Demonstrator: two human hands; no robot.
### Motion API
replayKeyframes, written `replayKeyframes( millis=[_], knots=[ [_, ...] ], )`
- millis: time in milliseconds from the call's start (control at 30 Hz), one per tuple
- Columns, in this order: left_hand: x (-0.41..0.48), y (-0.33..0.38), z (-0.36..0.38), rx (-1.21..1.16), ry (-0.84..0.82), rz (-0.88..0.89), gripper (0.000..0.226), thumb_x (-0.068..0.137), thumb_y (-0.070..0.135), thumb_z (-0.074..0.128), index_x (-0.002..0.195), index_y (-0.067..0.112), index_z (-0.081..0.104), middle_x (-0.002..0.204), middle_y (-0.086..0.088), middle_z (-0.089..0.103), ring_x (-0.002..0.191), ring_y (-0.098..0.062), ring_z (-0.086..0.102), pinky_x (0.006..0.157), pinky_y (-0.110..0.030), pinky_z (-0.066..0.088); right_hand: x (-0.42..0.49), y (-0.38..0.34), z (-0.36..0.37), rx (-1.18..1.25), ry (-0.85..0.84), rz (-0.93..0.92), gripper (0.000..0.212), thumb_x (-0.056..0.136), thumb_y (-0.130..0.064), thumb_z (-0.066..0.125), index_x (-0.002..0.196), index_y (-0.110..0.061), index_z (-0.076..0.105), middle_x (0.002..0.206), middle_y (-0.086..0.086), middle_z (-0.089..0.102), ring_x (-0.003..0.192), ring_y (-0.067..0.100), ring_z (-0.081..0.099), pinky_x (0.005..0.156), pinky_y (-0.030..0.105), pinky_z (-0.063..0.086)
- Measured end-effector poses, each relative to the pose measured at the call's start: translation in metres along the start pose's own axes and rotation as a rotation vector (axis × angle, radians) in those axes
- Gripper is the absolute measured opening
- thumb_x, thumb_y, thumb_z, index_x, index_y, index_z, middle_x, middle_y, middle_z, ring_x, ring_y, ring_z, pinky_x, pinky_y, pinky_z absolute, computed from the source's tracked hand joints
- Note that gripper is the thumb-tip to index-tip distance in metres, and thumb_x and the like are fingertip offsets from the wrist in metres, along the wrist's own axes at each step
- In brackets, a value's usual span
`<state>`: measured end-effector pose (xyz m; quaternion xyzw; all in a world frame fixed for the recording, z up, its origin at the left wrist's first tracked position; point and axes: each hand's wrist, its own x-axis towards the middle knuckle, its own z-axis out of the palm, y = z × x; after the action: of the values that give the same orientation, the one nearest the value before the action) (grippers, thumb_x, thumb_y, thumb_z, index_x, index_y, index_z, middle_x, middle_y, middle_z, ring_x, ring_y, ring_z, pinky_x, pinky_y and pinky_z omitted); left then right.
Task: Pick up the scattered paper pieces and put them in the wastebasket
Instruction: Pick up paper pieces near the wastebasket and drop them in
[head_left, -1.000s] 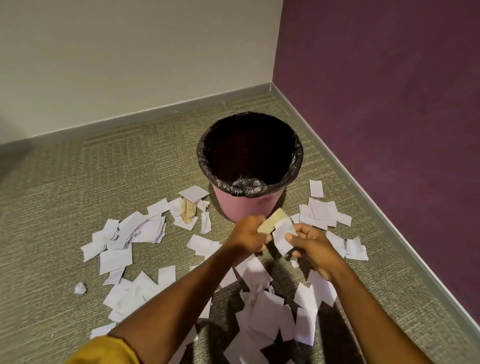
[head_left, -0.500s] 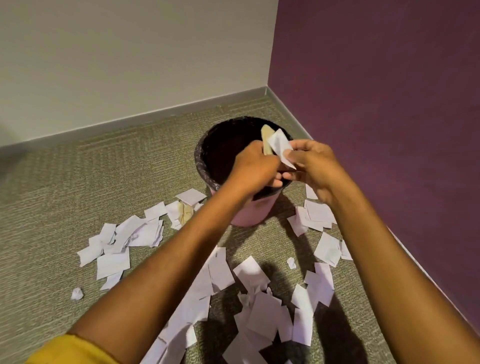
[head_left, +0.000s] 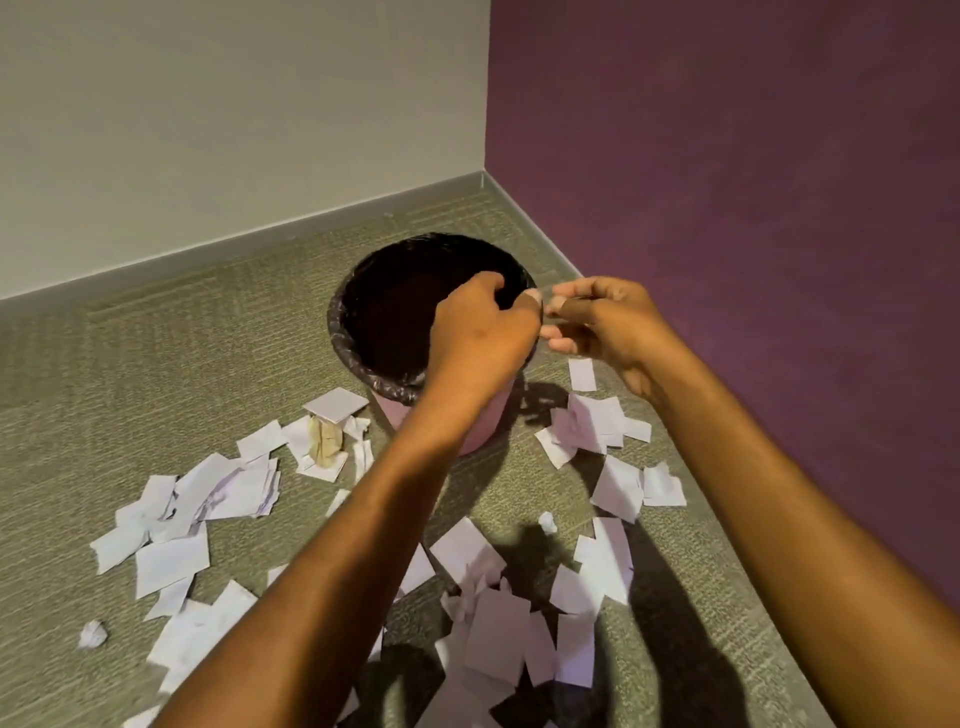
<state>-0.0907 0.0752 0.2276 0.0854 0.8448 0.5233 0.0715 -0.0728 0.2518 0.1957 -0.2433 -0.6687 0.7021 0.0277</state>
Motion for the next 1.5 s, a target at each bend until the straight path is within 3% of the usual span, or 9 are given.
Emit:
replayKeyframes(
  millis=[67, 167, 233, 400, 667, 900, 1100, 1333, 1500],
  knots=[
    [-0.012, 0.005, 0.016, -0.093, 0.017, 0.110, 0.028, 0.102, 0.035, 0.063, 0.127, 0.026, 0.072, 0.116, 0.012, 0.073, 0.101, -0.003, 0.068, 0.082, -0.022, 0.054, 0.001, 0.010, -0.020, -0.021, 0.026, 0.000, 0.013, 0.102, -0.002, 0.069, 0.114, -0.003, 0.070, 0.102, 0.019, 0.077, 0.076, 0.023, 0.077, 0.065, 0.029, 0.066],
    [-0.016, -0.010, 0.056, -0.197, -0.155, 0.094, 0.016, 0.099, 0.027, 0.067, 0.113, 0.028, 0.074, 0.098, 0.010, 0.075, 0.091, -0.010, 0.075, 0.082, -0.038, 0.064, 0.007, 0.041, -0.052, -0.101, 0.073, 0.050, 0.013, 0.101, -0.003, 0.069, 0.114, -0.004, 0.071, 0.093, 0.013, 0.077, 0.070, 0.017, 0.075, 0.065, 0.030, 0.064],
    [-0.013, -0.033, 0.089, -0.049, -0.212, 0.067, 0.014, 0.097, 0.025, 0.068, 0.109, 0.028, 0.075, 0.095, 0.007, 0.076, 0.089, -0.017, 0.075, 0.081, -0.039, 0.064, 0.014, 0.071, -0.074, -0.157, 0.113, 0.094, 0.013, 0.099, -0.002, 0.072, 0.112, -0.004, 0.073, 0.090, 0.011, 0.077, 0.071, 0.020, 0.075, 0.060, 0.031, 0.062],
    [-0.010, -0.117, 0.154, 0.218, -0.323, -0.031, 0.038, 0.091, 0.022, 0.079, 0.127, 0.018, 0.069, 0.123, -0.004, 0.075, 0.109, -0.024, 0.072, 0.084, -0.029, 0.054, 0.030, 0.152, -0.116, -0.411, 0.162, 0.139, 0.014, 0.094, -0.005, 0.080, 0.104, -0.012, 0.074, 0.103, 0.013, 0.079, 0.088, 0.025, 0.076, 0.073, 0.039, 0.062],
    [0.003, -0.208, 0.218, 0.570, -0.459, 0.046, 0.087, 0.079, 0.041, 0.084, 0.153, 0.026, 0.042, 0.152, -0.006, 0.048, 0.138, -0.031, 0.049, 0.103, -0.050, 0.054, 0.066, 0.218, -0.125, -1.012, 0.035, 0.013, 0.064, 0.080, -0.023, 0.091, 0.137, -0.014, 0.064, 0.136, 0.010, 0.068, 0.119, 0.033, 0.064, 0.095, 0.044, 0.057],
    [0.005, -0.218, 0.233, 0.707, -0.348, 0.165, 0.060, 0.094, 0.030, 0.076, 0.144, 0.014, 0.048, 0.139, -0.008, 0.060, 0.132, -0.029, 0.050, 0.100, -0.044, 0.052, 0.087, 0.241, -0.110, -1.249, -0.066, -0.074, 0.097, 0.084, -0.032, 0.088, 0.163, -0.017, 0.035, 0.166, 0.007, 0.043, 0.149, 0.035, 0.044, 0.114, 0.057, 0.045],
    [0.000, -0.229, 0.218, 0.645, -0.318, 0.195, 0.019, 0.094, 0.018, 0.051, 0.107, 0.010, 0.062, 0.114, -0.010, 0.068, 0.112, -0.030, 0.056, 0.084, -0.044, 0.053, 0.088, 0.245, -0.103, -1.407, -0.057, -0.090, 0.077, 0.086, -0.037, 0.078, 0.154, -0.021, 0.045, 0.149, 0.006, 0.052, 0.132, 0.034, 0.049, 0.101, 0.053, 0.051],
    [-0.011, -0.235, 0.210, 0.569, -0.288, 0.122, 0.016, 0.097, 0.022, 0.051, 0.097, 0.011, 0.062, 0.108, -0.010, 0.067, 0.104, -0.029, 0.056, 0.076, -0.040, 0.043, 0.071, 0.236, -0.093, -1.609, -0.067, -0.167, 0.045, 0.086, -0.022, 0.067, 0.130, -0.014, 0.058, 0.125, 0.011, 0.061, 0.115, 0.036, 0.062, 0.085, 0.049, 0.056],
    [-0.019, -0.222, 0.196, 0.311, -0.162, -0.051, 0.012, 0.097, 0.028, 0.058, 0.087, 0.021, 0.056, 0.081, -0.001, 0.063, 0.074, -0.023, 0.056, 0.062, -0.034, 0.030, 0.058, 0.231, -0.093, -1.515, 0.004, -0.177, 0.020, 0.090, -0.012, 0.062, 0.109, -0.015, 0.066, 0.103, 0.009, 0.069, 0.098, 0.036, 0.072, 0.072, 0.039, 0.052]
  ],
)
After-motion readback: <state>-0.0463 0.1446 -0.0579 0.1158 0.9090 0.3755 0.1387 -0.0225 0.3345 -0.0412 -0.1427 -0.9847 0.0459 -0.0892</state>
